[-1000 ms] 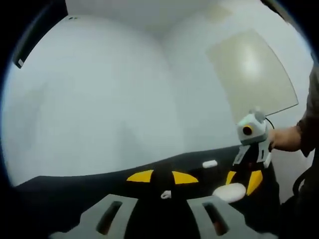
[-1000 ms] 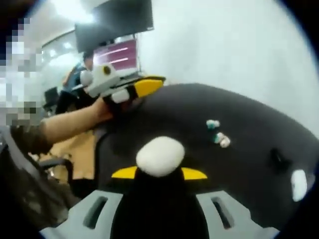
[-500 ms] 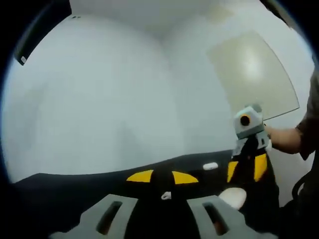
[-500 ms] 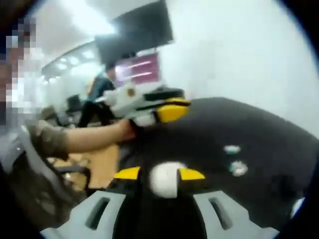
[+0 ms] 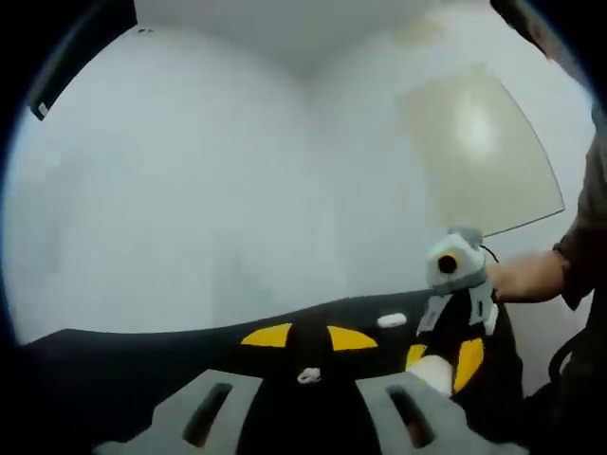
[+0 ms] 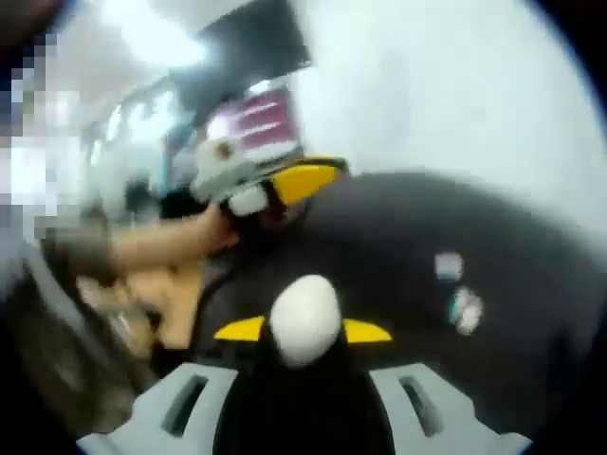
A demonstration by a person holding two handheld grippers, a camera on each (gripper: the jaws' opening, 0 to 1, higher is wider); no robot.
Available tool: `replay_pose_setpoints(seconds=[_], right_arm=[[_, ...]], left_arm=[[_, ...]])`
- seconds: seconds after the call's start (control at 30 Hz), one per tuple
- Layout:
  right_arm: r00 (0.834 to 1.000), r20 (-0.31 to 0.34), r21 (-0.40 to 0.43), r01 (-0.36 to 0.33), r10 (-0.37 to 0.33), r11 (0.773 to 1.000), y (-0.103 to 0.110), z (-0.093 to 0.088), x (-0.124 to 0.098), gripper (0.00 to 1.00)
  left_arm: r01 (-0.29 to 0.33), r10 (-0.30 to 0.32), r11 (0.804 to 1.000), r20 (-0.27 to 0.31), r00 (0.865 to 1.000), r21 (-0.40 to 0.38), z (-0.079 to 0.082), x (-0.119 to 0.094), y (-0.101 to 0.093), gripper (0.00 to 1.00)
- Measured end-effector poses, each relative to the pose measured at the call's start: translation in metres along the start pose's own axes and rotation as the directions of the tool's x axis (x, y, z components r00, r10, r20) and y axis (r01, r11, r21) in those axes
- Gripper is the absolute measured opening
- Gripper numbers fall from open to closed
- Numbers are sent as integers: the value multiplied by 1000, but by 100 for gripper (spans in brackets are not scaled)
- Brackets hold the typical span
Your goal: Pick up three earphones and place each one into its charging case using tactile feedback, ensure that each earphone is properly inserted and securely positioned inside the case.
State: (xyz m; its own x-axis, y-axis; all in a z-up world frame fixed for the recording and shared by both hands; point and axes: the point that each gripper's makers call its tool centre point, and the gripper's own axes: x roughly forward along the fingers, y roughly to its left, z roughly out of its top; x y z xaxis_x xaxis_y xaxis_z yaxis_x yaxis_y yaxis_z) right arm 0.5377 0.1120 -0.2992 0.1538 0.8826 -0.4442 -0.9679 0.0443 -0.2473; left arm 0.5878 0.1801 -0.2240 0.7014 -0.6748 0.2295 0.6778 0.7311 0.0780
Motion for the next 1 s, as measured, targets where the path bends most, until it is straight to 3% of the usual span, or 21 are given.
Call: replay_pose_setpoints(seconds=[0.07,0.1,0.17,0.2,0.23,0.27,0.3,0.33,0.43,0.57,0.7,0.77,0.83,0.9,1.0], right_arm=[[1000,-25,-114,7,-10,993,5,1,-2,29],[1000,-24,-168,9,-13,986,6,2,-3,29],[1000,5,-297,10,-9,955,8,2,-4,29],[1000,31,-377,16,-5,926,10,4,-5,29],[999,48,-442,37,-17,896,6,1,-5,29],[998,52,-460,59,-39,886,4,0,-5,29],[997,64,-436,68,-44,897,2,-4,-3,29],[994,92,-395,93,-62,914,-2,-3,-2,29],[993,108,-388,84,-45,918,-4,-2,1,29],[997,79,-324,41,-16,945,-12,-4,7,29],[994,105,-187,11,9,982,-15,-9,14,29],[989,150,-64,-7,17,998,-17,-13,15,28],[980,195,125,-68,42,990,-16,-21,13,25],[984,158,254,-118,79,960,-19,-27,10,23],[977,185,235,-150,108,960,-18,-24,12,23]], left_arm=[[159,-152,980,65,986,-119,10,-4,-22,10],[217,-211,965,53,976,-149,8,-7,-30,10],[293,-299,942,-12,954,-165,-5,-6,-44,11],[322,-336,932,-71,939,-164,-16,-5,-51,15],[336,-361,926,-137,923,-175,-29,-3,-56,18],[330,-361,927,-188,913,-179,-38,-1,-58,22],[328,-357,933,-248,901,-148,-49,0,-59,26],[343,-363,931,-204,909,-128,-42,7,-64,29],[374,-395,919,-274,877,-126,-52,2,-73,30],[375,-402,916,-298,866,-146,-55,3,-76,22],[346,-372,928,-306,876,-137,-54,3,-75,18],[349,-371,928,-301,878,-128,-53,2,-76,17],[351,-392,919,-313,865,-183,-54,0,-76,16],[353,-397,917,-314,863,-188,-55,0,-77,16],[350,-388,921,-315,866,-174,-55,-1,-77,15]])
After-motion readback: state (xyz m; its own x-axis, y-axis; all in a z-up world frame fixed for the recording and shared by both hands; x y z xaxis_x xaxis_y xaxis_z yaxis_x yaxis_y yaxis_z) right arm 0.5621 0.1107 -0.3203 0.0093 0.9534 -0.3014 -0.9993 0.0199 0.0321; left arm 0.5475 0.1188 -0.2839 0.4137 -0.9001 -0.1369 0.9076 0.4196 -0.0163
